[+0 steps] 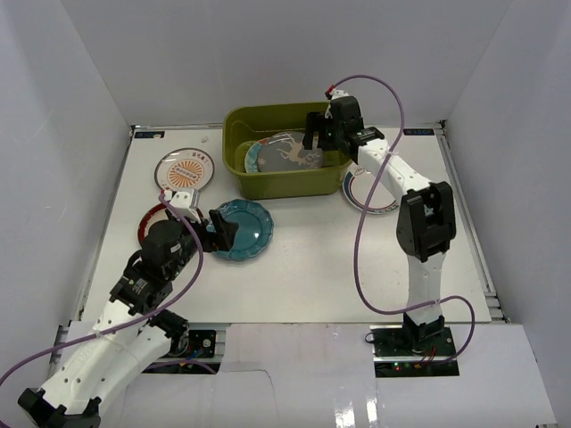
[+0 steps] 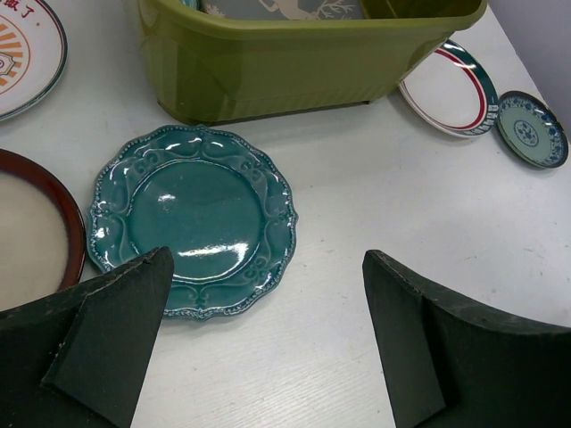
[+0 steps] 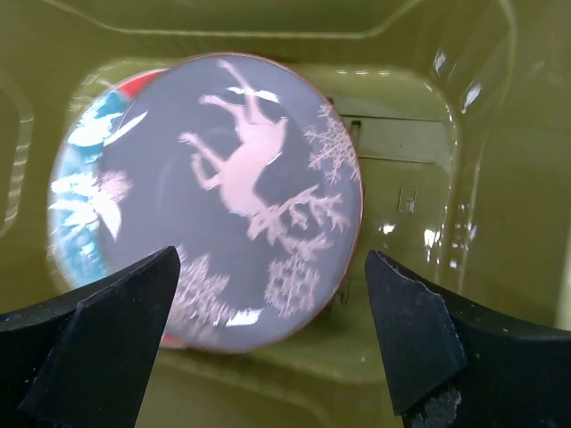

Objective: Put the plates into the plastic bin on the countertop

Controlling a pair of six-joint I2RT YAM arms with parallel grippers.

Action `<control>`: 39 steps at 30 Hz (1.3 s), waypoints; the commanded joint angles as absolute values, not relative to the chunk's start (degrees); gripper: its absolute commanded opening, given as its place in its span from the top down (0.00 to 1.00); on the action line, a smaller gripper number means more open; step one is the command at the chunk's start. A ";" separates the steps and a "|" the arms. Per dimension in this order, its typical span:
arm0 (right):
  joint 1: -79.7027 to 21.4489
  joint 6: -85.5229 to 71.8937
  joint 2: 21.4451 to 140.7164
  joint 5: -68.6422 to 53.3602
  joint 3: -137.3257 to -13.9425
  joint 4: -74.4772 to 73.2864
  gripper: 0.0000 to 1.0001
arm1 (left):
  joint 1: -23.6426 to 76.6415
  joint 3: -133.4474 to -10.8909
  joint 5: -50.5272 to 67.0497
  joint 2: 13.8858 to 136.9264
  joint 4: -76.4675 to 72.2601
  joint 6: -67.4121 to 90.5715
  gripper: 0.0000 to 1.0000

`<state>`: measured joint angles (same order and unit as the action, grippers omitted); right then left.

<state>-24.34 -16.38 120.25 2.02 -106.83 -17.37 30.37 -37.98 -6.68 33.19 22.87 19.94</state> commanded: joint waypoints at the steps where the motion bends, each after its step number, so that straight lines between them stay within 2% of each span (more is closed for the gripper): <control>1: -26.28 -12.48 109.18 2.91 -102.94 -13.11 0.10 | 29.88 -37.88 -7.82 33.40 22.41 19.42 0.02; 3: -26.89 -14.92 104.70 0.54 -98.29 -8.56 0.08 | 29.62 -37.97 -8.00 33.66 22.41 19.51 0.02; 6: -28.56 -19.76 92.49 -2.98 -80.56 5.46 0.02 | 29.44 -38.06 -8.44 34.10 22.50 19.51 0.02; 7: -29.43 -24.56 86.46 -3.25 -70.41 8.93 0.10 | 29.36 -38.14 -8.52 34.10 22.50 19.60 0.02; 9: -32.15 -29.16 81.32 -3.34 -60.69 16.05 0.24 | 29.18 -38.15 -8.61 34.28 22.41 19.86 0.02; 10: -33.47 -33.36 77.99 -2.90 -52.47 21.65 0.45 | 29.01 -38.23 -8.53 34.36 22.41 20.12 0.02; 12: -37.76 -36.46 76.38 -0.45 -46.26 25.82 0.63 | 28.92 -38.32 -8.18 34.80 22.41 20.21 0.02; 13: -39.10 -40.22 76.46 0.87 -43.88 28.71 0.67 | 28.83 -38.32 -8.09 34.89 22.41 20.21 0.02; 15: -42.26 -43.84 77.95 4.12 -37.11 33.90 0.67 | 28.65 -38.32 -7.74 35.07 22.41 20.39 0.02; 16: -43.15 -47.60 78.92 4.65 -35.35 38.71 0.63 | 28.74 -38.32 -7.73 35.16 22.41 20.39 0.02; 17: -43.76 -49.20 80.32 4.75 -33.50 40.41 0.57 | 28.74 -38.32 -7.91 35.16 22.41 20.48 0.02; 18: -44.73 -50.70 83.55 4.66 -33.40 41.39 0.42 | 28.57 -38.32 -7.91 35.07 22.41 20.39 0.02; 20: -45.87 -54.03 87.34 4.48 -34.01 45.25 0.32 | 28.65 -38.23 -7.82 35.07 22.41 20.48 0.02; 23: -47.37 -59.56 95.52 2.73 -35.85 50.94 0.29 | 28.56 -38.23 -8.00 35.07 22.41 20.48 0.02; 26: -47.81 -65.10 104.73 1.33 -37.79 56.22 0.30 | 28.39 -38.15 -8.00 35.16 22.41 20.30 0.02; 29: -47.81 -69.33 110.71 1.67 -41.04 58.09 0.37 | 28.30 -38.23 -8.09 35.16 22.50 20.30 0.02; 34: -47.90 -73.56 116.89 2.20 -46.14 59.15 0.43 | 28.21 -38.23 -7.91 35.16 22.41 20.13 0.02; 37: -47.90 -75.58 119.00 3.42 -46.23 60.11 0.57 | 28.21 -38.15 -8.09 34.81 22.41 20.21 0.02; 39: -47.90 -76.29 118.92 4.48 -44.66 62.21 0.72 | 28.21 -38.14 -8.17 34.37 22.41 20.21 0.02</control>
